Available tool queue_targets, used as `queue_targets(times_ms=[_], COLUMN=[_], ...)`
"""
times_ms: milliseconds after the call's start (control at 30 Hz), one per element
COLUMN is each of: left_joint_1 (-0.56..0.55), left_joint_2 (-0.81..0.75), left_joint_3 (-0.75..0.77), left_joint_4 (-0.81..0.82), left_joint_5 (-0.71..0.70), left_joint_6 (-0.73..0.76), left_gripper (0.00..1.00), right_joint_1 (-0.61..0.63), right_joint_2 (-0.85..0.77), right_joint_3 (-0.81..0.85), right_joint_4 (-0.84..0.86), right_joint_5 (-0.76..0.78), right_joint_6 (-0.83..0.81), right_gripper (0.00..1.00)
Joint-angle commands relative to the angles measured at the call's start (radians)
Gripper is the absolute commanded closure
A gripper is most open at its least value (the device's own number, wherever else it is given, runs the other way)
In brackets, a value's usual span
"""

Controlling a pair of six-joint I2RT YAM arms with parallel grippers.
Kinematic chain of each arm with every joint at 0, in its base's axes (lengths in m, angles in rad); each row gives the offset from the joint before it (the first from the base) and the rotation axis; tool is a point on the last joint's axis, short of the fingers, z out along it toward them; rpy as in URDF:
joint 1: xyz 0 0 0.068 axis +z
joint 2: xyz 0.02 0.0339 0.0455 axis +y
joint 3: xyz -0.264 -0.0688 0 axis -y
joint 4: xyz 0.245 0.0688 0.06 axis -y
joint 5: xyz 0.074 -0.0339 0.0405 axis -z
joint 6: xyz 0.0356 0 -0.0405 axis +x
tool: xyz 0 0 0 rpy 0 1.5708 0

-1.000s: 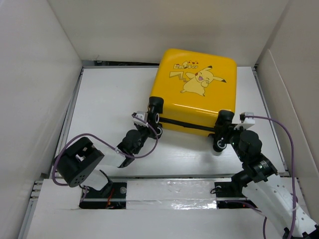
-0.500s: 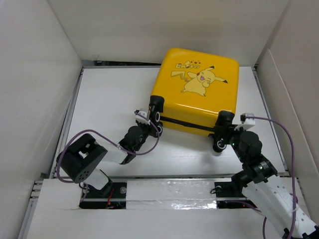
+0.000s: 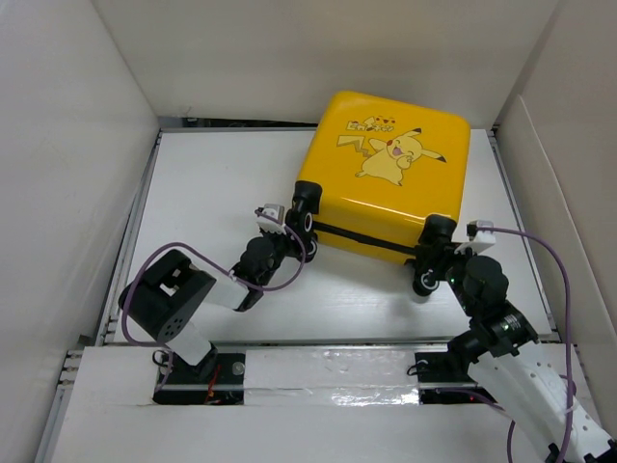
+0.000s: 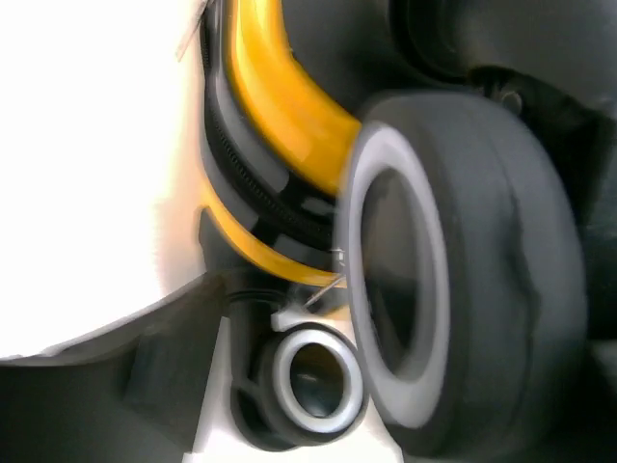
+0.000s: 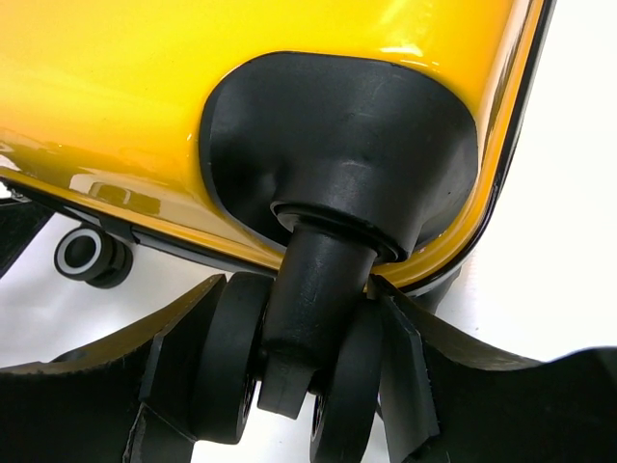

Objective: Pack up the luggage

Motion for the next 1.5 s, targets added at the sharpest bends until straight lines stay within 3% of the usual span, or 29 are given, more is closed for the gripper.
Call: queue_targets(times_ms=[0,100,233,433,567,800,1067,1167,1300,1467], left_joint_1=[0.019,0.019,0.019,0.031,0.031,0.06,0.174,0.189,0.189,0.145], left_joint_2=[-0.011,-0.02,-0.048,-0.088,-0.118,-0.184,-0.408,-0.535,-0.692,-0.804], left_joint_3=[0.097,0.117,0.145,0.131,0.088,-0.028,-0.116,-0.162,-0.218,-0.26], left_joint_4=[0.827,0.826,0.826,0.824,0.809,0.615,0.297,0.203,0.122,0.019], left_joint_5=[-0.036,-0.063,-0.069,-0.05,-0.056,-0.301,-0.416,-0.363,-0.212,-0.166], left_joint_6=[-0.049,-0.038,0.034,0.065,0.115,0.166,0.112,0.103,0.023,-0.01], left_gripper=[0.51,0.81,0.99,1.0,1.0,1.0,1.0,1.0,1.0,1.0], right_joint_1=[0.034,0.034,0.034,0.034,0.034,0.034,0.006,-0.049,-0.117,-0.204], right_joint_2=[-0.042,-0.041,-0.045,-0.055,-0.062,-0.104,-0.041,-0.003,0.121,0.165], right_joint_3=[0.016,0.013,0.012,0.009,0.015,0.039,0.078,0.108,0.19,0.354], right_joint_4=[0.007,0.012,0.004,0.006,-0.017,-0.037,0.049,0.115,0.187,0.144], right_joint_5=[-0.219,-0.222,-0.222,-0.214,-0.127,0.074,0.24,0.294,0.146,0.275], right_joint_6=[-0.118,-0.12,-0.118,-0.109,-0.088,-0.028,-0.041,-0.083,-0.152,-0.21], right_gripper=[1.0,1.0,1.0,1.0,1.0,1.0,1.0,1.0,1.0,1.0])
